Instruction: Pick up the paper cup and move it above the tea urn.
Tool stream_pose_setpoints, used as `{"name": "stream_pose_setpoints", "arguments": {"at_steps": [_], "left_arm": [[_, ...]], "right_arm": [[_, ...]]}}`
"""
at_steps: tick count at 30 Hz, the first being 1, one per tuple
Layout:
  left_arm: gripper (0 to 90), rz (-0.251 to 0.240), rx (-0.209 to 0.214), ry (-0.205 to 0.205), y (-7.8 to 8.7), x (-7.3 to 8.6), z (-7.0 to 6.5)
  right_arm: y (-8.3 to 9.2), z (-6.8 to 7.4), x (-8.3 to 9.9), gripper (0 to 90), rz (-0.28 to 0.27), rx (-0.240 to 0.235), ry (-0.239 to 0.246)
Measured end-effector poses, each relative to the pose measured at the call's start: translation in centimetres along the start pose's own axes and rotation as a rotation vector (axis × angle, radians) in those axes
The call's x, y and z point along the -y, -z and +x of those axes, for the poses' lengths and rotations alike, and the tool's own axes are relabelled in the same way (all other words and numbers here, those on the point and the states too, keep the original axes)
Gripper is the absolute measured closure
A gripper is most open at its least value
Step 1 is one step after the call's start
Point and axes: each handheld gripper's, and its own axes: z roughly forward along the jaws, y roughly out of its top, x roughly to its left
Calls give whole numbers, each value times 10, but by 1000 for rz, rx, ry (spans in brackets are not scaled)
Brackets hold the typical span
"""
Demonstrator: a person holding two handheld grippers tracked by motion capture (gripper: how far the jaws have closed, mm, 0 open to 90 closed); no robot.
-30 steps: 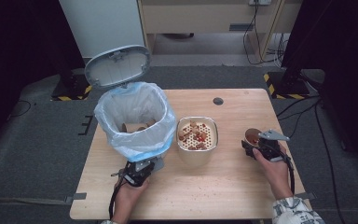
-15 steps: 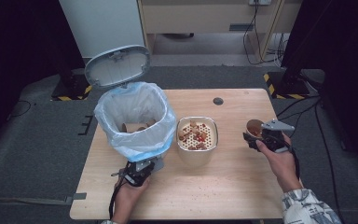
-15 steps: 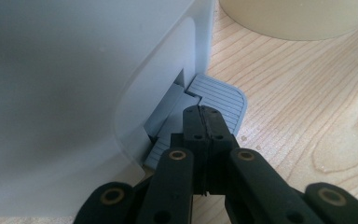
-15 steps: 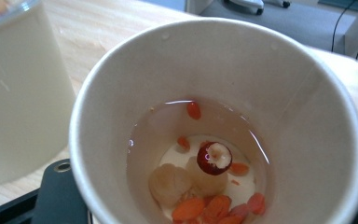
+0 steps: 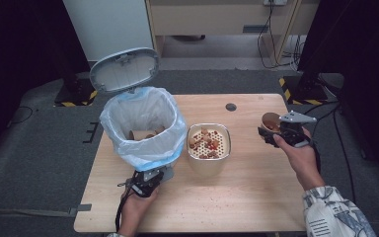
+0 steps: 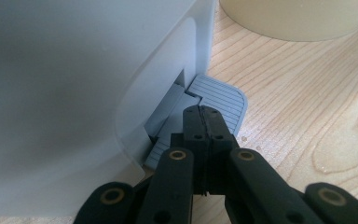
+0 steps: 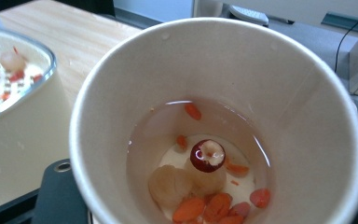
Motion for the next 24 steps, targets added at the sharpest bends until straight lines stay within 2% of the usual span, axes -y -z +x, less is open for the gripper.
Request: {"name": "stream_pose_setpoints", "arguments": {"at_steps": [9,24], "left_arm": [[891,-1,-1,5,0,0,0],[891,-4,1,6,0,0,0]], "right_arm": [[-4,-1,-23,307,-5,-16,18],[-6,3,-41,306,-4,-36,33]]}}
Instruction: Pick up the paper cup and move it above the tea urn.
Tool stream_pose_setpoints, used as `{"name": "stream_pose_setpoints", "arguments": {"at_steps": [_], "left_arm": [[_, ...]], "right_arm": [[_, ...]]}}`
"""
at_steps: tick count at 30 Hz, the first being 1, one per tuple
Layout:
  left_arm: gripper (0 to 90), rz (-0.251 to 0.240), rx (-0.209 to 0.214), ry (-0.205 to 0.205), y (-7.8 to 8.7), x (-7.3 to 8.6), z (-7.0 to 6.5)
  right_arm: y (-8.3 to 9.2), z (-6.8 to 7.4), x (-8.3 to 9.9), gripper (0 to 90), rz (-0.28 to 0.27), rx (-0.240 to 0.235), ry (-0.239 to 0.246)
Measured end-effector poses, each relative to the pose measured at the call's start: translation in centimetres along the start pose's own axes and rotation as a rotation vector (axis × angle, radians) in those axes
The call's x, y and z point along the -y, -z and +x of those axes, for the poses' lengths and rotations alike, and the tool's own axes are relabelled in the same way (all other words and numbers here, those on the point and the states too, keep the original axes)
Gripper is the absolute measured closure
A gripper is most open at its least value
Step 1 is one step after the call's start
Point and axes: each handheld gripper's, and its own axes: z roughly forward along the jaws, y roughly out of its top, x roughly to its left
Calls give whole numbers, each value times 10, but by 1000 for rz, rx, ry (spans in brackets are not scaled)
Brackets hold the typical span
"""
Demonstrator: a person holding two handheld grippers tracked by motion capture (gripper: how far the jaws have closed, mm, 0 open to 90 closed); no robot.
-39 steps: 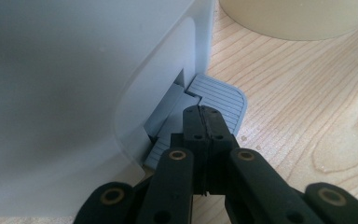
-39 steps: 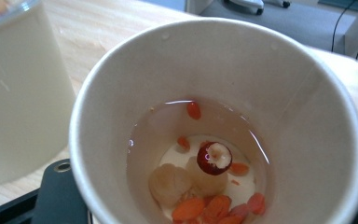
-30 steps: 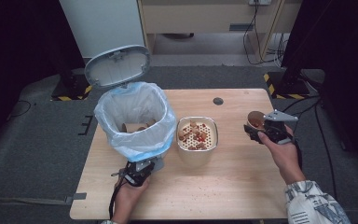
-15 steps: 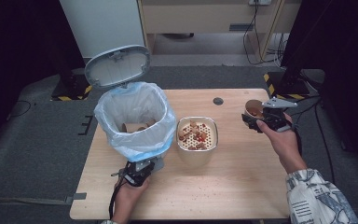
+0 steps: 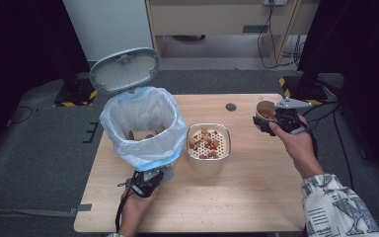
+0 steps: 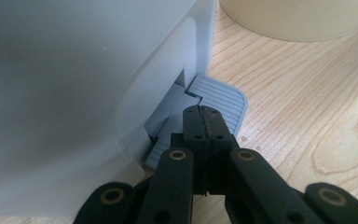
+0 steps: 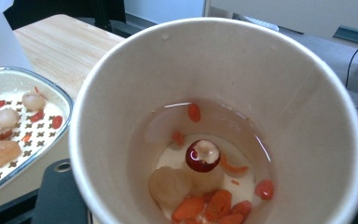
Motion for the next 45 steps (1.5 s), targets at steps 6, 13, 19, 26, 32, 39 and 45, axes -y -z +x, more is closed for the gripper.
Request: {"name": "stream_pose_setpoints", "arguments": {"at_steps": [6,13,19,26,32,39,45], "left_arm": [[892,2,-1,-1,0,0,0],[892,0,-1,0,0,0,0],[892,-1,0,2,0,0,0],[892,3,-1,0,0,0,0],[892,3,-1,-2,0,0,0],[892,0,0,0,0,0,0],[892,1,-2,0,0,0,0]], "right_arm": [[0,0,-9,306,-1,0,12],[1,0,-17,306,-13,-4,22],[-1,-2,-22,306,-11,-8,20],[-5,-1,-32,306,-24,-14,40],[-11,6,-43,306,-38,-34,86],[-17,9,-49,307,-44,-56,131],[-23,15,-52,307,-45,-65,150]]}}
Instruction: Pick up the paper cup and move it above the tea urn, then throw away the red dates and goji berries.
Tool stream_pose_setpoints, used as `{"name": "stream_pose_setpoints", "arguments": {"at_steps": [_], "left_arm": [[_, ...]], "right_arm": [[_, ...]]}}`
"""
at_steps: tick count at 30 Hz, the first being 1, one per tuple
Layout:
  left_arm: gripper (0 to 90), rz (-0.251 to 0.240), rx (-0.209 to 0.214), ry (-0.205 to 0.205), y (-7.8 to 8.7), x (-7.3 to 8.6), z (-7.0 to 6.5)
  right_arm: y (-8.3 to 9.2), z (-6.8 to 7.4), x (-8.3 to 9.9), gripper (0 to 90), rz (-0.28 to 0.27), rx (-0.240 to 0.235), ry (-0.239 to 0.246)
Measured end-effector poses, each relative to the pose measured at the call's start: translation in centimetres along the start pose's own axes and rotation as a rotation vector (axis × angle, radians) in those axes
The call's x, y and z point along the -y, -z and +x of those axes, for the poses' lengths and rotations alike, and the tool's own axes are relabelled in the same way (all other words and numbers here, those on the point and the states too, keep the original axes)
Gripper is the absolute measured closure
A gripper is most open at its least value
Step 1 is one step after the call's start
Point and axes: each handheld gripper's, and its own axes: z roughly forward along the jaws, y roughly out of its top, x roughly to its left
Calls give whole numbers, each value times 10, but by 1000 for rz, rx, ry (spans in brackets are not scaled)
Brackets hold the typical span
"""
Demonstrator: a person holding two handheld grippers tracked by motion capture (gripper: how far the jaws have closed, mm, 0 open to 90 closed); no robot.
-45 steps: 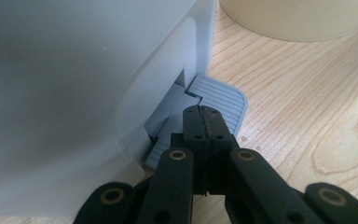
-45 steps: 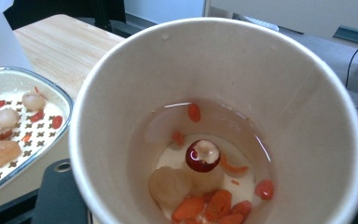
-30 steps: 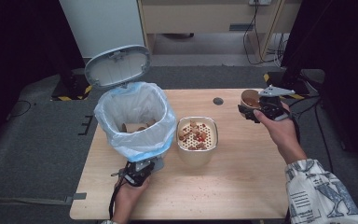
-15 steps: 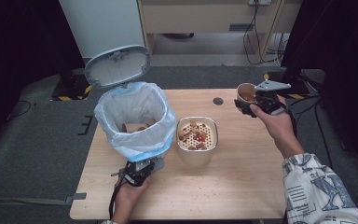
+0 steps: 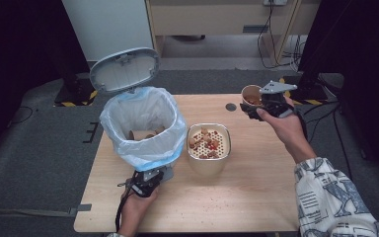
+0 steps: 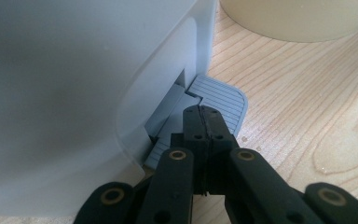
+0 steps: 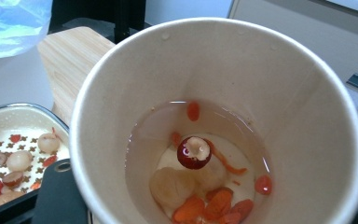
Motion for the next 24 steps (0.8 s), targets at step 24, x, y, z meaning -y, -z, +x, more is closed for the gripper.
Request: {"name": "stream_pose_setpoints", "arguments": {"at_steps": [24], "left_arm": [[892,2,-1,0,0,0,0]], "right_arm": [[-7,11,-13,307,-20,-2,33]]}}
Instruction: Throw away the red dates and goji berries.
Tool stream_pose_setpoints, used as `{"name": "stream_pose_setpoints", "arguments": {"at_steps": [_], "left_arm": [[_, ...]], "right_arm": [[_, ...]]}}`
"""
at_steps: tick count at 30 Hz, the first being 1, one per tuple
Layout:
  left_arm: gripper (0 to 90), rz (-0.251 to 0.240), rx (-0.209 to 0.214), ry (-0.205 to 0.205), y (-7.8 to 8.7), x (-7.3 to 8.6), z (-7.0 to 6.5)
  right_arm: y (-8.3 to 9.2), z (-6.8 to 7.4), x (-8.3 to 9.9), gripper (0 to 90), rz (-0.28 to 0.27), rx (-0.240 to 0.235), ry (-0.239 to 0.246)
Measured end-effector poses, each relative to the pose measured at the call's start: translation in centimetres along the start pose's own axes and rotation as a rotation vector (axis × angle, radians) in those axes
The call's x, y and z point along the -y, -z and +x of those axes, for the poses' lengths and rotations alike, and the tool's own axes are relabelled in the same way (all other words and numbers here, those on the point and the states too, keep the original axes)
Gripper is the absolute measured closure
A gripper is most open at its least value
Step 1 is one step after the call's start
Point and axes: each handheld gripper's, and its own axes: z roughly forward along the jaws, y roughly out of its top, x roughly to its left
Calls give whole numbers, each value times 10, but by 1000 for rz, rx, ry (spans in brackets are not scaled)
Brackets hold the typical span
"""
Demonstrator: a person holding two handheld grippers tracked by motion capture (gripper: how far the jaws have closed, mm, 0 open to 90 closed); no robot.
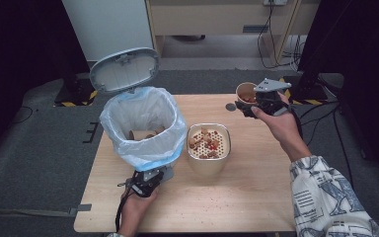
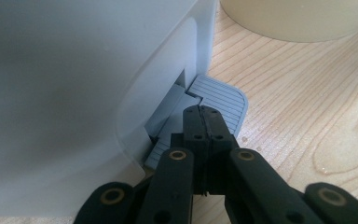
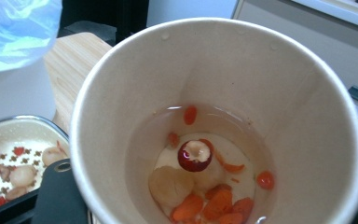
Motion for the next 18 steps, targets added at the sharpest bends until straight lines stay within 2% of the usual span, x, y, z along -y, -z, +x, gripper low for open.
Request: {"name": "stream_pose_setpoints", "arguments": {"at_steps": [4,9,12,18], "left_arm": [[892,0,0,-1,0,0,0],[892,2,-1,-3,0,0,0],[892,3,-1,-4,0,0,0],[892,1,-1,-5,0,0,0]], "right_arm": [[-5,10,-6,307,-1,-22,43],[-7,15,-10,307,-2,-21,60],[-7,22,-11,306,-1,-38,89],[-9,27,-12,306,1,-40,99]]}}
